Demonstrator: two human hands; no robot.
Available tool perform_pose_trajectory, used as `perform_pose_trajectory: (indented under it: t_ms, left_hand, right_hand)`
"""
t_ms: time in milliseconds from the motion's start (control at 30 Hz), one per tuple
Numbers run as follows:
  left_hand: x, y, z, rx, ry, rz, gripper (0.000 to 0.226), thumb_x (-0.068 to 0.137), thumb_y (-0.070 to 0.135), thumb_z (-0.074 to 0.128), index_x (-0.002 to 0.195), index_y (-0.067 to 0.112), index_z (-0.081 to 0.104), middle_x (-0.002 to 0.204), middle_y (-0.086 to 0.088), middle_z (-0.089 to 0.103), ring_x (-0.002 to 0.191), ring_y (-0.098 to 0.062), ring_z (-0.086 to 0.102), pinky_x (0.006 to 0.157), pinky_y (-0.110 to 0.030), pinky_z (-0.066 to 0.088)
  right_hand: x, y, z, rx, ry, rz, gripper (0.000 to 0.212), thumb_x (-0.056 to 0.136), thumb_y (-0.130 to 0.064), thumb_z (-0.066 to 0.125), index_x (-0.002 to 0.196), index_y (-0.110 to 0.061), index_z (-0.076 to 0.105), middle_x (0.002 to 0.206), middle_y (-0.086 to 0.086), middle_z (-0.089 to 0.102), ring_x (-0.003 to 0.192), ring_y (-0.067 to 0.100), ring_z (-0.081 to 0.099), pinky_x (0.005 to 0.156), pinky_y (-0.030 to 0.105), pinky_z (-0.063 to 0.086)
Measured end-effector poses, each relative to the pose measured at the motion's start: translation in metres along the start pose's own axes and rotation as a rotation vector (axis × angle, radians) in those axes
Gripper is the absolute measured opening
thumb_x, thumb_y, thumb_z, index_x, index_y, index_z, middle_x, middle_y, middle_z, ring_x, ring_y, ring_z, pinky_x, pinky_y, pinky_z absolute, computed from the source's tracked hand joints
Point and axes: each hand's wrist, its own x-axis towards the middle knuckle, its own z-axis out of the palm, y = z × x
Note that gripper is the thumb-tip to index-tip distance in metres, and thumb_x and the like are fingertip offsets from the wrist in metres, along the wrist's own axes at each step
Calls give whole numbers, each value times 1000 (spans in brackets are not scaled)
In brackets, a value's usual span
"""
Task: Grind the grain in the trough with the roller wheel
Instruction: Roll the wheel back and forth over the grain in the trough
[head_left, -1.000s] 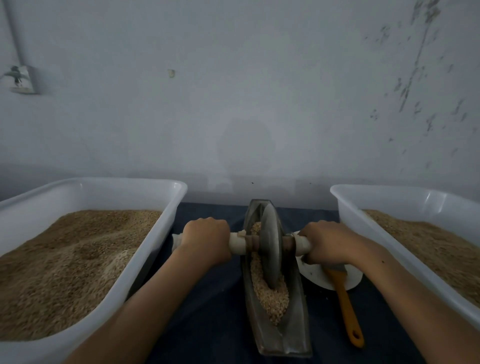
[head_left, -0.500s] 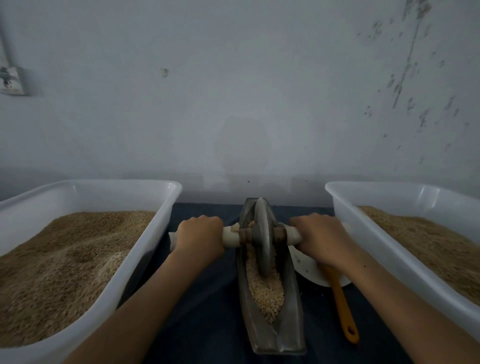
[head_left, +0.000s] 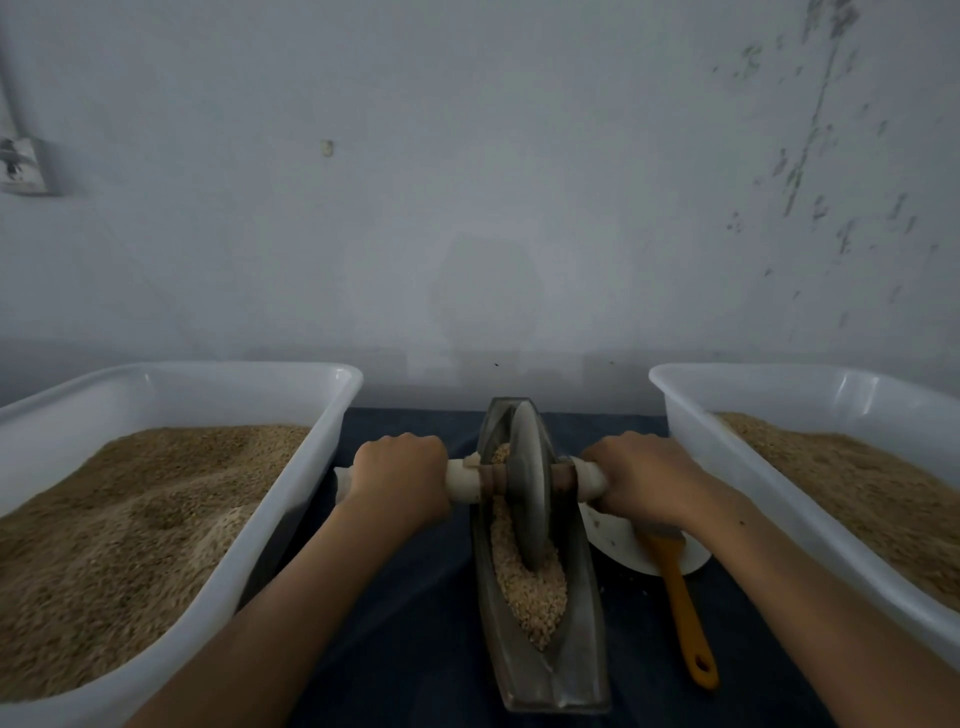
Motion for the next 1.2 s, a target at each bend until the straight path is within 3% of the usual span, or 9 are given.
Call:
perform_pose_trajectory:
  t_ms: [100,200,400,600,700,767,967,1067,1200]
  left_hand:
    - [1,2,2,4,71,-14,22,87,31,58,105,19,58,97,1,62,88,-17,59,71,-28,40]
    - [0,1,2,-5,73,-8,23,87,31,58,106,19,57,99,0,62,91,-18,60,74,-29,43]
    - [-4,-1,-2,21,-10,24,24,85,32,60,103,16,57,84,3,53,77,-15,52,70,-27,42]
    - [-4,0,-4,31,-39,45,26,84,32,60,104,16,56,81,4,48,76,-14,48,71,-28,41]
    - [-1,0,-1,13,-15,23,22,85,31,60,101,17,56,75,5,45,75,-14,48,70,-27,41]
    - [0,0,1,12,23,2,21,86,30,58,102,18,57,80,4,50,75,-14,50,69,-27,40]
    - [1,1,6,8,89,-39,22,86,32,57,105,20,58,102,-1,63,95,-21,60,73,-29,42]
    - [0,1,5,17,53,-36,23,86,32,58,105,18,58,101,-1,63,93,-20,61,74,-29,44]
    - [-2,1,4,40,-8,-23,24,85,31,59,104,17,58,99,0,62,91,-18,60,71,-28,42]
  right_hand:
    - [0,-2,8,-5,150,15,13,89,-29,55,78,-29,49,85,-6,62,79,16,59,61,28,37]
    - [-1,-2,9,8,174,22,14,90,-31,54,77,-29,49,86,-4,63,79,18,59,63,30,37]
    - [0,0,-3,21,-42,-2,5,85,-30,63,85,-28,58,86,-5,64,80,14,61,62,27,40]
    - [-1,2,-8,69,-199,27,20,82,-31,69,100,-25,64,90,-3,65,83,14,62,65,26,44]
    - [0,1,-4,27,-95,18,5,84,-29,64,85,-27,60,83,-4,63,78,14,61,60,26,42]
    - [1,-1,0,-8,-4,26,13,86,-29,59,75,-29,52,79,-5,59,76,15,60,57,26,38]
    - [1,-4,9,-21,222,26,8,91,-29,53,88,-24,57,89,-3,65,82,19,61,67,31,43]
    - [1,-3,5,-37,168,16,11,90,-34,55,88,-23,58,88,-3,64,80,18,60,64,30,41]
    - [-1,-1,-3,-22,-47,-4,11,84,-34,63,89,-24,62,85,-6,63,77,13,59,58,26,39]
